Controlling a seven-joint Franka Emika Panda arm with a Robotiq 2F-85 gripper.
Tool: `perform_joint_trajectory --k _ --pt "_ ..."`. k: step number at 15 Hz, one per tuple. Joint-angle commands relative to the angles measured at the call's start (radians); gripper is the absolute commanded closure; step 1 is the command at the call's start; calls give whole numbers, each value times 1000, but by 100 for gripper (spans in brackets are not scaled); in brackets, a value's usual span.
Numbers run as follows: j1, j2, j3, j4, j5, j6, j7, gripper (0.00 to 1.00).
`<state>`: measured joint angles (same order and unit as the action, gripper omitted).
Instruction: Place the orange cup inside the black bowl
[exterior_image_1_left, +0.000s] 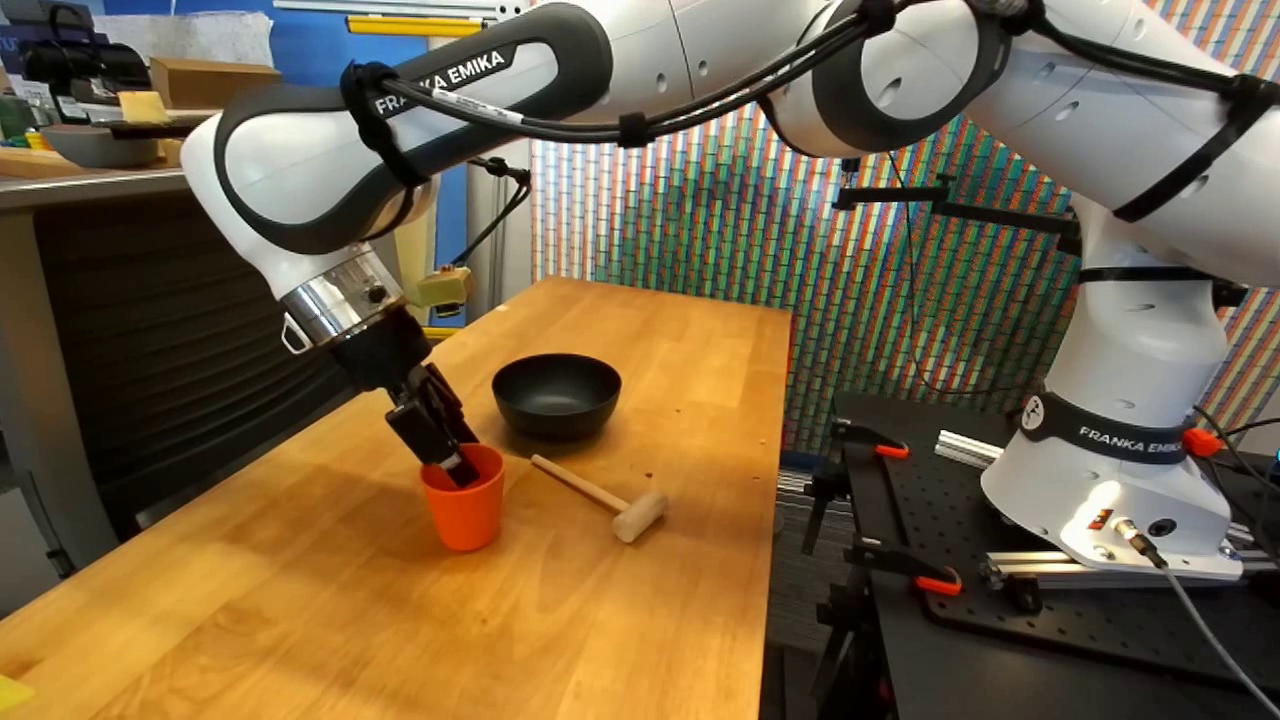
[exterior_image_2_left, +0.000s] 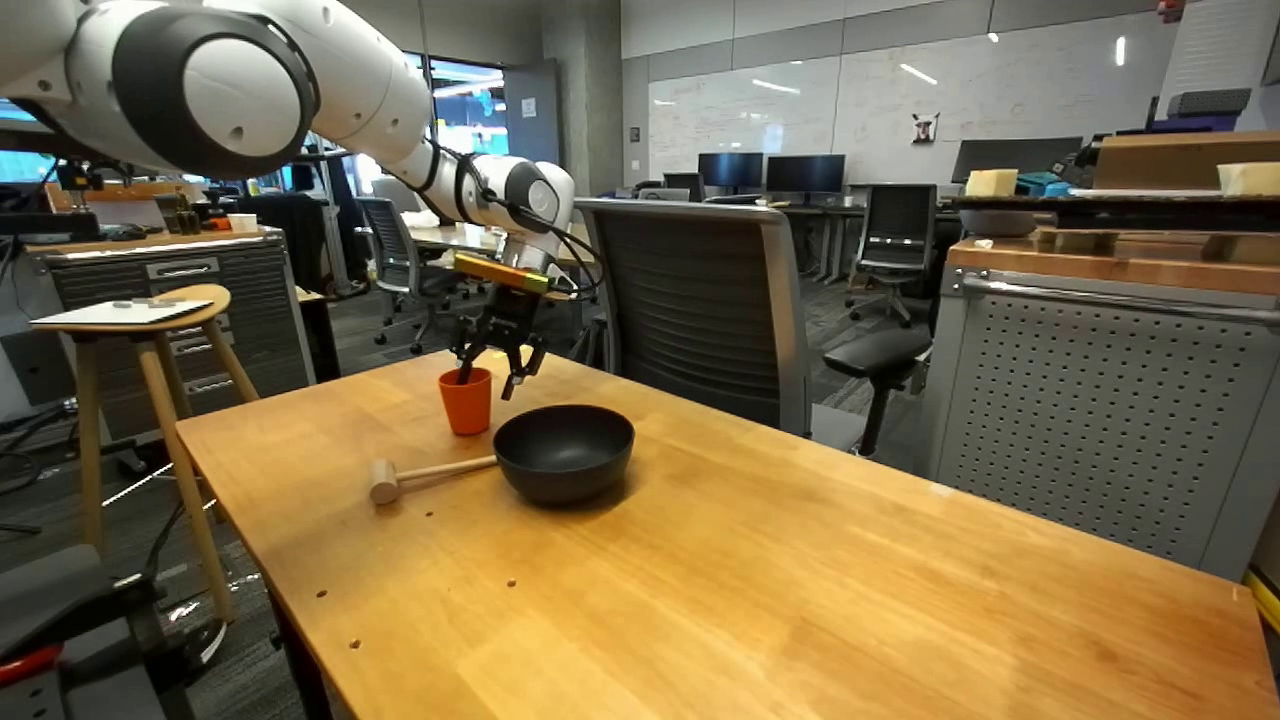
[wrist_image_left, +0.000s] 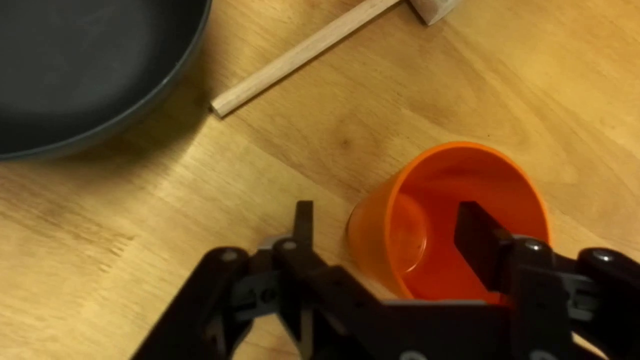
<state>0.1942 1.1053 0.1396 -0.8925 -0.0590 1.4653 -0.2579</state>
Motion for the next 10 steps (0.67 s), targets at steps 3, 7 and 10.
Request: perform_joint_trajectory --k 3,7,10 --pt "5 23 -4 38 -9 12 -6 72" --pt "0 14 -5 28 -10 7 -13 93" --pt "-30 -20 -6 -4 5 19 -12 94"
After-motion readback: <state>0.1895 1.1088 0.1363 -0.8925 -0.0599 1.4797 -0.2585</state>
